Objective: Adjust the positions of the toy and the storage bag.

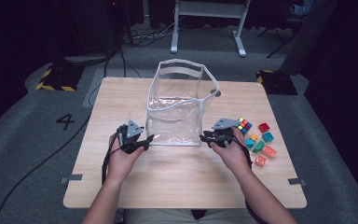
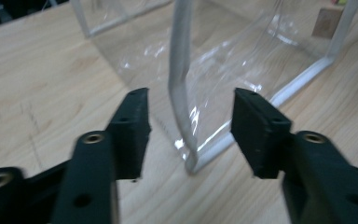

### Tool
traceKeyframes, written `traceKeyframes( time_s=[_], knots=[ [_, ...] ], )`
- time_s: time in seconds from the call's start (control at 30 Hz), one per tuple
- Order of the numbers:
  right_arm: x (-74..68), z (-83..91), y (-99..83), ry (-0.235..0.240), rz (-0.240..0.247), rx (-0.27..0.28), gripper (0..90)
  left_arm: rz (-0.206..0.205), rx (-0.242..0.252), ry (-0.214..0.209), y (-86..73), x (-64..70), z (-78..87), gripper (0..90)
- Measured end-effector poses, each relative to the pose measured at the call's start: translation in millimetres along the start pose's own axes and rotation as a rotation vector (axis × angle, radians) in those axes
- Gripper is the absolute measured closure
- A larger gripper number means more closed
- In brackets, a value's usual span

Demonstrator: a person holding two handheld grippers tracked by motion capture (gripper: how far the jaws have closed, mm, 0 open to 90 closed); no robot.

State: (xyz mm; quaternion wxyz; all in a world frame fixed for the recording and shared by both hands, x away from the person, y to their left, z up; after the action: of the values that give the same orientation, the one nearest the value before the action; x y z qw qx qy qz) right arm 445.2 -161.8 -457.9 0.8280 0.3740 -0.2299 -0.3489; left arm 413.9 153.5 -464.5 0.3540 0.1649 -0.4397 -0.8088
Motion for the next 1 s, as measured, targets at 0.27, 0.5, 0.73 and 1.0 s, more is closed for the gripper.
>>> traceKeyframes(
  time_s=[0.27,0.5,0.73,1.0],
  knots=[
    [1.3,-7.4,5.9,0.005,-0.032,-0.001,87.1,0.013,-0.049,0.027,3.9,-3.6,3.0,85.2],
    [-4.9,-0.7,4.3,-0.001,0.017,-0.015,88.1,-0.001,-0.077,-0.006,2.2,2.5,11.7,87.1],
    [-10.5,10.8,-5.0,0.034,0.018,-0.002,88.1,-0.022,-0.090,-0.034,-5.7,11.8,22.4,86.8],
    [-23.6,37.2,-24.0,0.087,0.042,0.004,88.1,-0.039,-0.117,-0.092,-13.2,29.9,37.0,86.7]
  ],
)
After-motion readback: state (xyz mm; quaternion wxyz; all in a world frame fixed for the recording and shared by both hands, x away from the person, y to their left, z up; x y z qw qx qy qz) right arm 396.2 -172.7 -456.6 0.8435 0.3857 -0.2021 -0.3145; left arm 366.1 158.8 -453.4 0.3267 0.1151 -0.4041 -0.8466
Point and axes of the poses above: each handheld gripper's, and its own axes: z roughly backward along the jaws, y roughly out of its top, x roughly to its right, the point moved 2 cm from there along -z, roughly forward along the jaws, and after that the axes turned 9 degrees about -y, right-handed, at the moved point
